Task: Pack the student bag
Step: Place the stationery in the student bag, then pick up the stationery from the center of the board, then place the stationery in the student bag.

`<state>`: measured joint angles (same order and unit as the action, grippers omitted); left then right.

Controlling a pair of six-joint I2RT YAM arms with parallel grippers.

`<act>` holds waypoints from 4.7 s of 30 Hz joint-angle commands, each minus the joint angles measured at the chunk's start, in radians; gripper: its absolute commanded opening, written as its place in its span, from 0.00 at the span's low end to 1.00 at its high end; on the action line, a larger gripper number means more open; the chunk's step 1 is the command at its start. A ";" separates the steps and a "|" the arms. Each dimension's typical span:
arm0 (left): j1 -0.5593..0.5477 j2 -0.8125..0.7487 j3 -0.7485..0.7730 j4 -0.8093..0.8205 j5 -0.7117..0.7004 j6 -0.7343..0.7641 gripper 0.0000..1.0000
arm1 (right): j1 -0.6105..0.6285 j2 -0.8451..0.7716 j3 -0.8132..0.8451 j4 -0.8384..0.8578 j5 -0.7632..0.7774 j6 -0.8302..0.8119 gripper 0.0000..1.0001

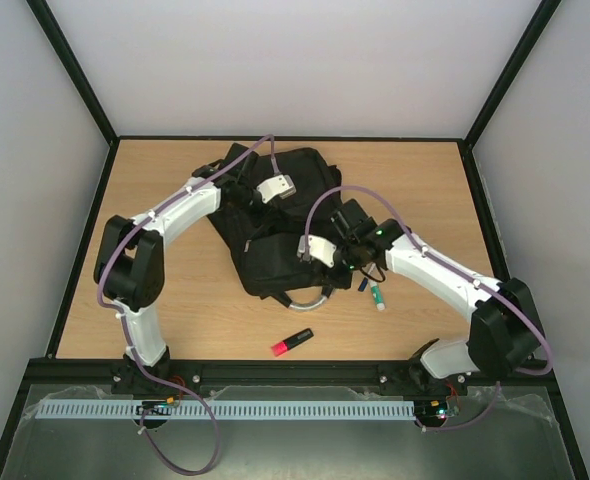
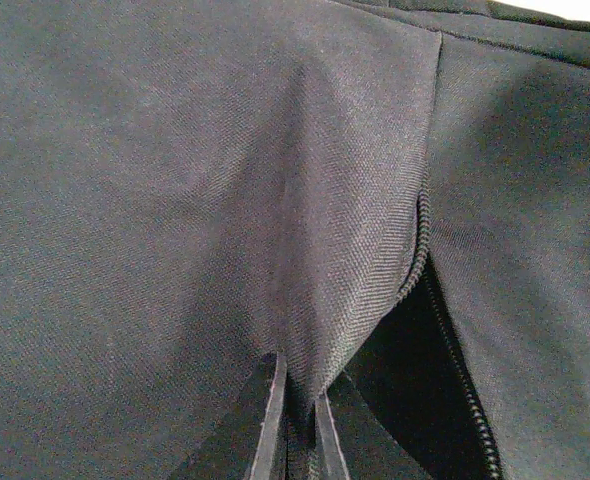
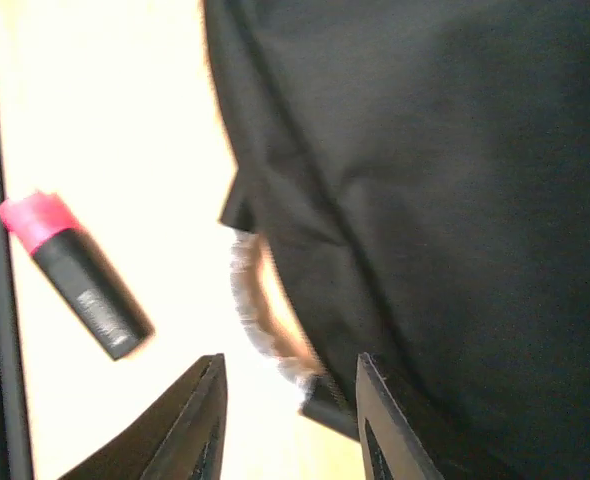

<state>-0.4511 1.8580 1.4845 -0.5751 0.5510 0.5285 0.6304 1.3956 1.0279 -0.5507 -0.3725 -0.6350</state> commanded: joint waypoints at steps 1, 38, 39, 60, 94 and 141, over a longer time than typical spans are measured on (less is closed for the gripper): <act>0.003 0.020 0.037 -0.028 0.090 -0.026 0.07 | 0.061 -0.013 -0.042 -0.064 0.001 -0.079 0.40; 0.003 -0.015 0.002 -0.005 0.115 -0.135 0.10 | 0.384 0.178 -0.213 0.161 0.012 -0.093 0.55; 0.003 -0.020 -0.006 -0.004 0.114 -0.136 0.10 | 0.386 0.183 -0.215 0.161 0.017 -0.101 0.55; 0.005 -0.015 -0.011 -0.034 0.096 -0.112 0.11 | 0.400 0.207 -0.250 0.160 0.137 -0.254 0.40; -0.004 0.027 0.049 -0.150 0.057 -0.069 0.13 | 0.095 -0.251 -0.122 -0.220 0.281 -0.086 0.16; -0.069 -0.028 0.099 -0.140 0.023 -0.044 0.14 | -0.043 0.331 0.369 -0.048 0.352 0.609 0.12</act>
<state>-0.5056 1.8751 1.5536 -0.6842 0.5297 0.4702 0.5907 1.7748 1.4166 -0.6178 0.0673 0.0040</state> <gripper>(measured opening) 0.141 0.254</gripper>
